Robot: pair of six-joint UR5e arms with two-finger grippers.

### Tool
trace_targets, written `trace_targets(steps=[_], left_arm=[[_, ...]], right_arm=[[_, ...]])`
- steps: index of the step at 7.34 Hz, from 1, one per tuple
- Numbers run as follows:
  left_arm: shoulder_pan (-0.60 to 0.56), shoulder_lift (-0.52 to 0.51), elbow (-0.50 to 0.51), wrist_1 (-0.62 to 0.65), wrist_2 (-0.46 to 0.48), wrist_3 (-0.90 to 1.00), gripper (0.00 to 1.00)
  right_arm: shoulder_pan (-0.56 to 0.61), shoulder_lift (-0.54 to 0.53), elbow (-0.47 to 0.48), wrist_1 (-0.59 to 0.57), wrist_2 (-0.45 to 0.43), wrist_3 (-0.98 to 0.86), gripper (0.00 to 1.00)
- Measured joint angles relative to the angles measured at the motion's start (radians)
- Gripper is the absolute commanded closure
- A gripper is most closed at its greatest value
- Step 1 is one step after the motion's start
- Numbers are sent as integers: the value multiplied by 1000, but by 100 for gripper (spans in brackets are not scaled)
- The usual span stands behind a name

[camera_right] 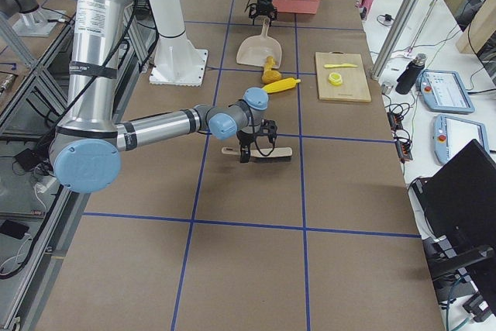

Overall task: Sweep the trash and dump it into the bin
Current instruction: 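Grasp the dustpan handle with the left gripper while the right gripper grasps the brush handle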

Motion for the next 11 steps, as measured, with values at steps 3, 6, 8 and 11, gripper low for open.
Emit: trace_targets(steps=[3, 6, 8, 11], left_arm=[[0, 23, 8, -55, -40, -17, 3], [0, 44, 6, -77, -73, -21, 3], [4, 49, 5, -93, -86, -50, 3], [17, 58, 5, -154, -96, -130, 3]], right_arm=[[-5, -4, 8, 0, 16, 31, 100], [2, -9, 32, -2, 27, 23, 100], [75, -5, 64, -19, 73, 14, 100], [135, 61, 108, -113, 70, -3, 100]])
